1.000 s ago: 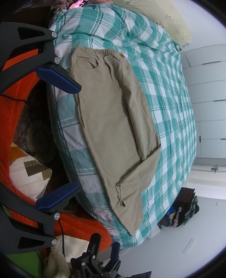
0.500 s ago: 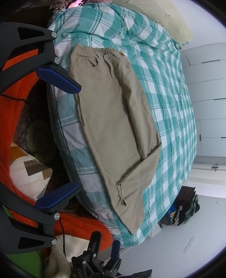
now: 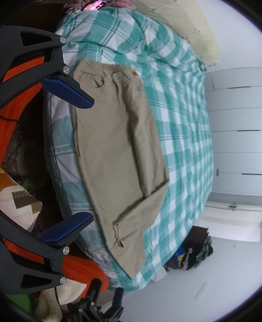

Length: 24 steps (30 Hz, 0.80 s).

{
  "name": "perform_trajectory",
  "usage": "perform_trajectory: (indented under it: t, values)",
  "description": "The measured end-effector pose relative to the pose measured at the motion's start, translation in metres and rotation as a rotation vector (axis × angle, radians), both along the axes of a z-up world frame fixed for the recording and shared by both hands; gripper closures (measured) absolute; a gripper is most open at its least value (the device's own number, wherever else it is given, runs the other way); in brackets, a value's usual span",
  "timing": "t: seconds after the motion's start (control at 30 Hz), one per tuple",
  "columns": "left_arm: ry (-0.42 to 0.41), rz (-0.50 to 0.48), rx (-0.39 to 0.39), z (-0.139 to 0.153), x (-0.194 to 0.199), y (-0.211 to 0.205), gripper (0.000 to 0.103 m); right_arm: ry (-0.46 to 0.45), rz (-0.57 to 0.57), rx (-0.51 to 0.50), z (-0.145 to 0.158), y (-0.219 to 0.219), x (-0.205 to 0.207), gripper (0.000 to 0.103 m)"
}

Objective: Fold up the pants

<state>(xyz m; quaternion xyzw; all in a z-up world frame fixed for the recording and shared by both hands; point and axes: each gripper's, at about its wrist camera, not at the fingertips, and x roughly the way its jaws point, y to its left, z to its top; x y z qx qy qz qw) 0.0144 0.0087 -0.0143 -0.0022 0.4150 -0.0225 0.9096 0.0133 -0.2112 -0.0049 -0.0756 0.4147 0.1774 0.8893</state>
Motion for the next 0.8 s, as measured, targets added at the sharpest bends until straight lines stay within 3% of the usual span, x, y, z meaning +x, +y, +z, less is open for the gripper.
perform_trajectory:
  t: [0.2, 0.3, 0.43, 0.5, 0.6, 0.63, 0.67, 0.8]
  values:
    - [0.035, 0.026, 0.001, -0.011, 0.008, 0.001, 0.001, -0.049, -0.006, -0.003, -0.013, -0.011, 0.027, 0.000]
    - [0.068, 0.025, -0.022, -0.018, 0.010, 0.001, 0.001, -0.059, -0.019, -0.056, -0.035, -0.013, 0.060, 0.000]
    - [0.100, 0.017, -0.030, -0.023, 0.011, -0.002, 0.001, 0.014, 0.014, -0.084, -0.080, 0.006, 0.116, 0.002]
    - [0.110, 0.016, -0.019, -0.026, 0.012, -0.003, 0.001, 0.038, 0.018, -0.112, -0.103, 0.016, 0.138, 0.014]
    - [0.131, 0.027, -0.010, -0.031, 0.015, -0.001, 0.001, 0.078, 0.009, -0.271, -0.147, 0.027, 0.171, 0.046]
    - [0.144, 0.035, -0.008, -0.035, 0.017, 0.002, 0.001, 0.085, 0.018, -0.336, -0.159, 0.027, 0.178, 0.082]
    - [0.152, 0.039, -0.007, -0.037, 0.018, 0.004, 0.001, 0.079, 0.030, -0.381, -0.163, 0.026, 0.181, 0.098]
    - [0.191, 0.050, -0.009, -0.047, 0.031, 0.010, 0.001, 0.051, 0.111, -0.417, -0.131, 0.014, 0.185, 0.099]
